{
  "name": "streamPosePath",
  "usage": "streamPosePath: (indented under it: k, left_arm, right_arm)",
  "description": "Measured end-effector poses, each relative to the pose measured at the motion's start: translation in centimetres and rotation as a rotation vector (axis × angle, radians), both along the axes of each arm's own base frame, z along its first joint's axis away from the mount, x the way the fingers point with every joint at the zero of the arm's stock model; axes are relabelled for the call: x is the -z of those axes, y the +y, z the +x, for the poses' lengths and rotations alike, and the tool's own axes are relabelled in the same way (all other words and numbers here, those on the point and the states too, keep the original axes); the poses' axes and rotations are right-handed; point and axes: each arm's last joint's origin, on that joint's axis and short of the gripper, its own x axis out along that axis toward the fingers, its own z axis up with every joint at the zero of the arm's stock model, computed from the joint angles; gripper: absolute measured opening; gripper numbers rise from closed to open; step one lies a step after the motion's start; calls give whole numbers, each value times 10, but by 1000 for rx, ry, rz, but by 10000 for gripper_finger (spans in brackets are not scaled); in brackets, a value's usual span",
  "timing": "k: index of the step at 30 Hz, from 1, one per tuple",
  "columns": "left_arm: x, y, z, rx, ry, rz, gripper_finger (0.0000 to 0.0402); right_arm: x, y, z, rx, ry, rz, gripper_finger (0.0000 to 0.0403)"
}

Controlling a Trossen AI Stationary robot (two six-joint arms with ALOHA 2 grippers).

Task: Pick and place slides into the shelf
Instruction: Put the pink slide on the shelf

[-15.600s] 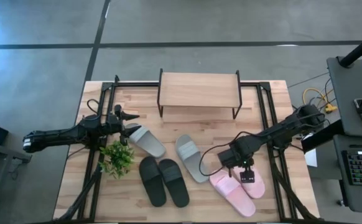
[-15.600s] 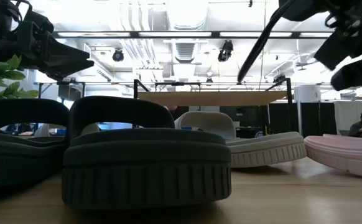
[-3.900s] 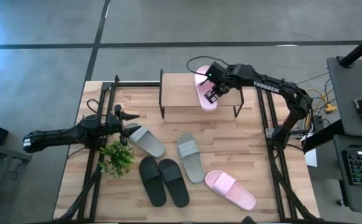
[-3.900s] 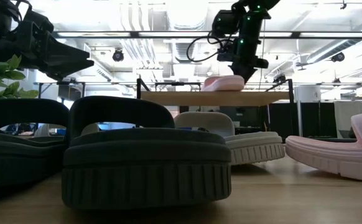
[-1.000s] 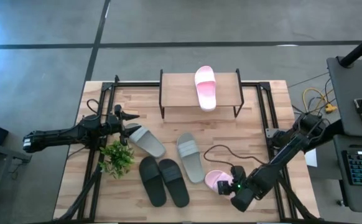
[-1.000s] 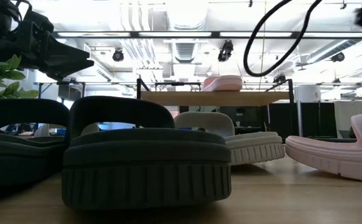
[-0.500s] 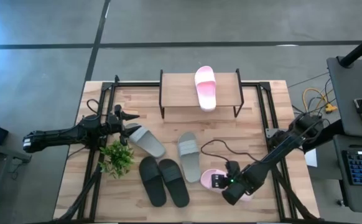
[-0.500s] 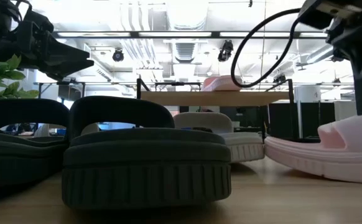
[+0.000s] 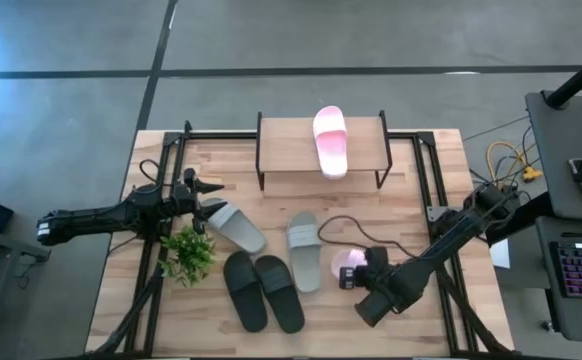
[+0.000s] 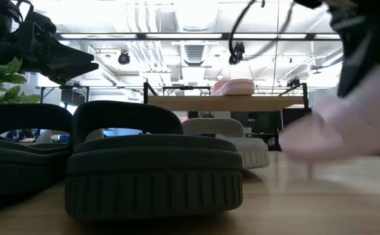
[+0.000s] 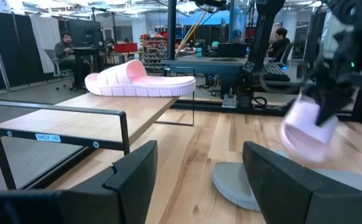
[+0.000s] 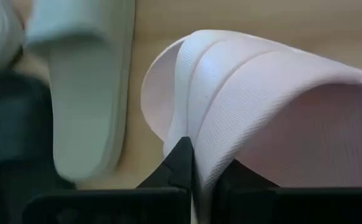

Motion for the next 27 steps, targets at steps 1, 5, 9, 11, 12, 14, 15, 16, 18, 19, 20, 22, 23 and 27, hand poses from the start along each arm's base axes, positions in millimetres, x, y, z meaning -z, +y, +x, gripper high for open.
streamPosePath:
  k: [1,5,9,11,12,14,15,16,18,19,20,22,23,27]
  left_arm:
    - [0,0,0,0,0,0,223]
    - [0,0,0,0,0,0,223]
    - [0,0,0,0,0,0,223]
    - [0,0,0,0,0,0,223]
    - [0,0,0,0,0,0,223]
    - [0,0,0,0,0,0,223]
    - [0,0,0,0,0,0,223]
    - [0,0,0,0,0,0,223]
    - [0,0,0,0,0,0,223]
    - [0,0,0,0,0,0,223]
    - [0,0,0,0,0,0,223]
    - [0,0,0,0,0,0,223]
    - [0,0,0,0,0,0,223]
    - [0,0,0,0,1,0,223]
  right_arm:
    - [-8,-2,0,6,22,-34,12]
    - [-46,-15,3,37,54,-173,12]
    - [-80,-34,13,83,-31,-347,12]
    - [-93,-45,19,126,-114,-444,12]
    - [-98,-52,23,151,-145,-482,12]
    - [-106,-64,30,194,-197,-544,12]
    - [-109,-71,33,215,-223,-578,12]
    - [-113,-77,36,236,-242,-609,12]
    - [-122,-91,41,277,-277,-671,12]
    - [-126,-98,43,294,-290,-703,12]
    - [-131,-106,44,310,-299,-733,12]
    - [-140,-124,45,349,-299,-786,12]
    - [-145,-133,43,376,-305,-805,13]
    - [-159,-168,33,491,-306,-840,13]
